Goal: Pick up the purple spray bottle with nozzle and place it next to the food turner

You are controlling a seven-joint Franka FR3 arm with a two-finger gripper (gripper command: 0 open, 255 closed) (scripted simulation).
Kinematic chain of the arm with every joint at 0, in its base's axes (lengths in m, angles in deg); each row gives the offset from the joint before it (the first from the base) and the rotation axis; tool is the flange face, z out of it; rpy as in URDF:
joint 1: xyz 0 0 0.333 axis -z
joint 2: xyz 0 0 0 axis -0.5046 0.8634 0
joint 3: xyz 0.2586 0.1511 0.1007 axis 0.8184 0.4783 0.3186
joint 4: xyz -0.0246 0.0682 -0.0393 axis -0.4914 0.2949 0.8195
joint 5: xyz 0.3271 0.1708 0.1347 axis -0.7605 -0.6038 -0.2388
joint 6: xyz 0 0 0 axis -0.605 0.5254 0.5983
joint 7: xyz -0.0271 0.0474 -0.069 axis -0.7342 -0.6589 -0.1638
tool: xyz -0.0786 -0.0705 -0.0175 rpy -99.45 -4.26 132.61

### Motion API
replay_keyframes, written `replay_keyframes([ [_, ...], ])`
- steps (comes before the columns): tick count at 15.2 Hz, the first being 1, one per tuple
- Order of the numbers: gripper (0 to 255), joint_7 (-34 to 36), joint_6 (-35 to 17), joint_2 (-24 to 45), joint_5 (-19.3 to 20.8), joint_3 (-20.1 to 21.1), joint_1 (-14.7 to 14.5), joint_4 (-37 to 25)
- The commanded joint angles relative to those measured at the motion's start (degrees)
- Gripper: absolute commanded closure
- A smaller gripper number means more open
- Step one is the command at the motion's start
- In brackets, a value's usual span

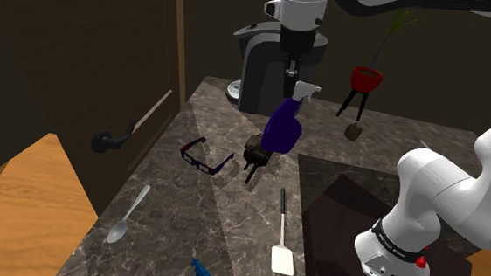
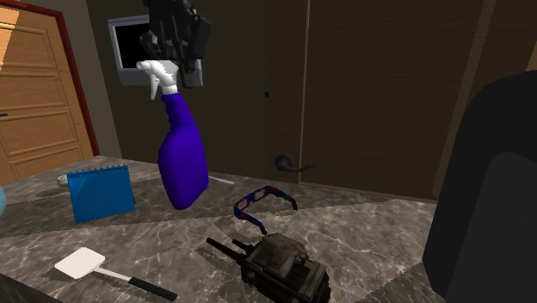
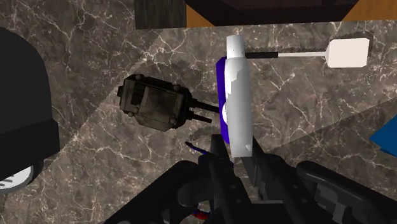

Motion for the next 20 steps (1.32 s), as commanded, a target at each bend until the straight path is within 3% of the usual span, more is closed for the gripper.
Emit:
replay_keyframes([
  [1,255,0.38,-1.41,-0.22,0.13,-0.11,0.06,1.63],
  [20,255,2.79,-15.74,0.28,1.43,-2.39,0.71,15.59],
])
